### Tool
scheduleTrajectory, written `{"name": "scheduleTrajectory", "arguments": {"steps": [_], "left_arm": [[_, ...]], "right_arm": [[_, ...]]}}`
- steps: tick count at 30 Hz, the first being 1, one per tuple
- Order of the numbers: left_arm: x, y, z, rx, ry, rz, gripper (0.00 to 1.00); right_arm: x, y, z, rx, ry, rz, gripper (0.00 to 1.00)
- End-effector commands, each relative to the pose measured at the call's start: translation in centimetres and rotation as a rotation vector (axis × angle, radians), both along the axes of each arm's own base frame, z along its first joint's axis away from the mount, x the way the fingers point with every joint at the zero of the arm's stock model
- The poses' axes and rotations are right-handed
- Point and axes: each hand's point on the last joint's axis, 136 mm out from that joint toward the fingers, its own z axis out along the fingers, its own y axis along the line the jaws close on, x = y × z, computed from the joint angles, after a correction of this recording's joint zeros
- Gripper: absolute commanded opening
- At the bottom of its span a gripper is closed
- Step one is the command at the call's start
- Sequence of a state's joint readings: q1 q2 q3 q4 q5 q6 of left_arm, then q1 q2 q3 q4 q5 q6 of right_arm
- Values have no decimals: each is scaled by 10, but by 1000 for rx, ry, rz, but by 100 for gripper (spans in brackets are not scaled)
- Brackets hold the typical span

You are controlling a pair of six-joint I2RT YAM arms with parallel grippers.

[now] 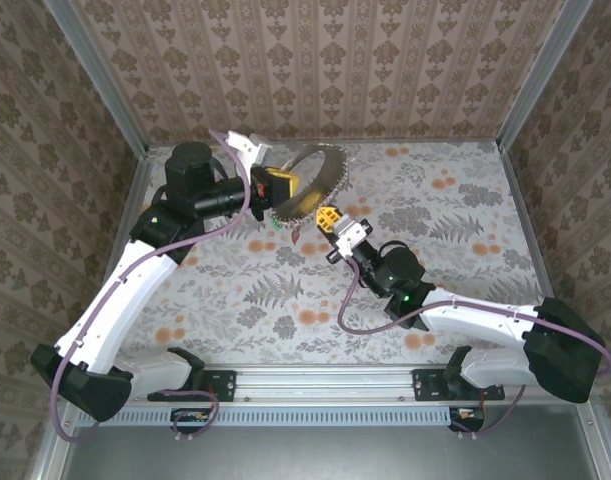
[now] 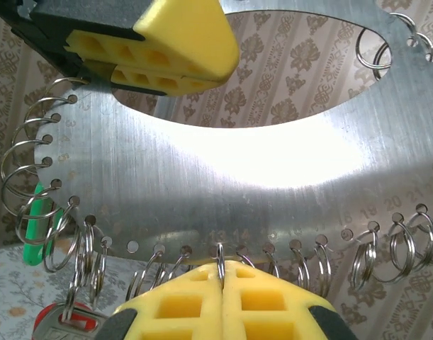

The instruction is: Put the keys on the keyring

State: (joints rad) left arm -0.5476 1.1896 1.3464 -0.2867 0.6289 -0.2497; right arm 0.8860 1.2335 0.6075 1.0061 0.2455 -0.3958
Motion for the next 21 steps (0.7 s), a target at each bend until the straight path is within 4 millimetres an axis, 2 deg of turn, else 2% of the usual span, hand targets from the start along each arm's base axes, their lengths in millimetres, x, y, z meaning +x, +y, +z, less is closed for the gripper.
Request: {"name": "scheduleTrajectory", "arguments": {"steps": [1, 2, 5, 7, 12, 15, 21], "left_arm": [[5, 4, 2, -74, 87, 18, 8], [7, 4, -1, -91, 114, 17, 11], [15, 3, -11, -139, 195, 25, 12], [17, 1, -16, -154, 234, 9, 8], [17, -2, -18, -162, 268, -17, 0], [18, 0, -19, -158, 279, -5, 0], [19, 5, -18, -161, 261, 24, 0]], "right_arm": [[-6, -12, 30, 114, -29, 51, 0], [-6, -12, 29, 112, -22, 66, 0], [-5, -10, 26, 93, 2, 101, 0], [-3, -11, 21, 77, 17, 98, 0], [3, -10, 7, -19, 37, 57, 0], [15, -16, -5, -122, 66, -33, 0], [17, -21, -17, -223, 85, -76, 0]]}}
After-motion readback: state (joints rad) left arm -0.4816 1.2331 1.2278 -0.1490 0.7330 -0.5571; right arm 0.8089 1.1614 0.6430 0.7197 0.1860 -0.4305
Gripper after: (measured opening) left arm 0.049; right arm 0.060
